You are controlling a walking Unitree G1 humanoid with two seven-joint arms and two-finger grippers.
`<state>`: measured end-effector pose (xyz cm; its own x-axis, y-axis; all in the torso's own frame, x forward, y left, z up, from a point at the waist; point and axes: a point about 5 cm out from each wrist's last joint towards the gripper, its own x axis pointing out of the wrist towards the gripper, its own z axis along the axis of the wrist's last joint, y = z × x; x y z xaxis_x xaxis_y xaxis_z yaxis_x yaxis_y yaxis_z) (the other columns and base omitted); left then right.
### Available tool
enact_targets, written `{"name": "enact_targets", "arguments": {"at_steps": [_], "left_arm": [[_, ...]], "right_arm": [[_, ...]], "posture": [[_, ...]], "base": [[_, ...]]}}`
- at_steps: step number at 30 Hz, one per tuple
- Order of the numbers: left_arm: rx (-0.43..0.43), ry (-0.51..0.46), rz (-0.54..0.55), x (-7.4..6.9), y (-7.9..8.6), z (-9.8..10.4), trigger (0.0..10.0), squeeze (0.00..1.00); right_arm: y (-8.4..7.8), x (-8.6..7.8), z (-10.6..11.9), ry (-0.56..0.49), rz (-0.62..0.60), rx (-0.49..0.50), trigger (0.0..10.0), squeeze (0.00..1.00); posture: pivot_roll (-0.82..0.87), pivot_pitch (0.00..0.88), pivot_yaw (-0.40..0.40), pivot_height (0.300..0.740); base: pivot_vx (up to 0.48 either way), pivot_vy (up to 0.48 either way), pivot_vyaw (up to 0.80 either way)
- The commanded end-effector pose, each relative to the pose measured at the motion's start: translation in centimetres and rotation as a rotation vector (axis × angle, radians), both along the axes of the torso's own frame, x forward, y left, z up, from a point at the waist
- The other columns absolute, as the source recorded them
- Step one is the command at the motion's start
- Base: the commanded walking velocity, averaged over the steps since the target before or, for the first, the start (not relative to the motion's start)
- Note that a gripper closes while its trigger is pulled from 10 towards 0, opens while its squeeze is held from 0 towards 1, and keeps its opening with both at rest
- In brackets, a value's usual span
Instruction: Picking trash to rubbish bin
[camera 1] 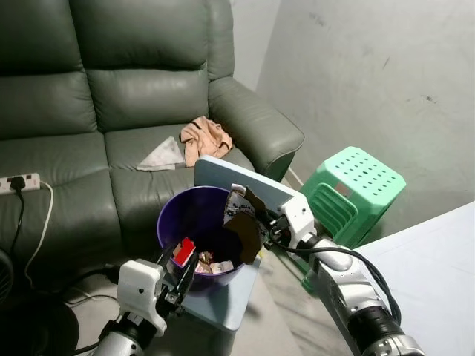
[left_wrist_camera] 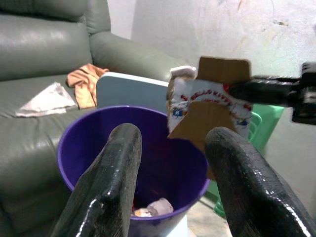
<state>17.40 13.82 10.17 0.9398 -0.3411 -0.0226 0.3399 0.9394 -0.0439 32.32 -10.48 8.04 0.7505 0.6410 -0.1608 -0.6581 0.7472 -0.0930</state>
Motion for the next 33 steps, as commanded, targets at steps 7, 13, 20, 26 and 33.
{"name": "enact_targets", "arguments": {"at_steps": [7,13,20,26,33], "left_arm": [[-0.023,0.044,-0.005,-2.1,-1.2,0.8,10.0,0.00],[-0.026,0.057,0.020,-2.4,-1.1,0.9,10.0,0.00],[-0.034,0.065,0.038,-2.6,-1.3,1.0,10.0,0.00],[-0.042,0.069,0.038,-2.5,-1.6,1.0,10.0,0.00],[-0.047,0.066,0.038,-2.4,-1.8,1.1,10.0,0.00]], "right_arm": [[1.3,1.2,0.3,0.014,0.068,-0.041,10.0,0.00],[3.6,1.6,0.7,0.024,0.108,-0.026,10.0,0.00],[6.1,2.2,2.0,0.051,0.069,0.120,10.0,0.00],[7.5,2.7,3.3,0.029,0.003,0.227,10.0,0.00],[7.8,3.1,3.6,0.032,-0.059,0.242,10.0,1.00]], "posture": [[0.17,0.224,-0.231,0.740],[0.18,0.237,-0.245,0.740],[0.19,0.240,-0.256,0.740],[0.18,0.240,-0.258,0.740],[0.17,0.246,-0.260,0.740]], "base": [[0.000,0.000,0.00],[0.000,0.000,0.00],[0.000,0.000,0.00],[0.000,0.000,0.00],[0.000,0.000,0.00]]}}
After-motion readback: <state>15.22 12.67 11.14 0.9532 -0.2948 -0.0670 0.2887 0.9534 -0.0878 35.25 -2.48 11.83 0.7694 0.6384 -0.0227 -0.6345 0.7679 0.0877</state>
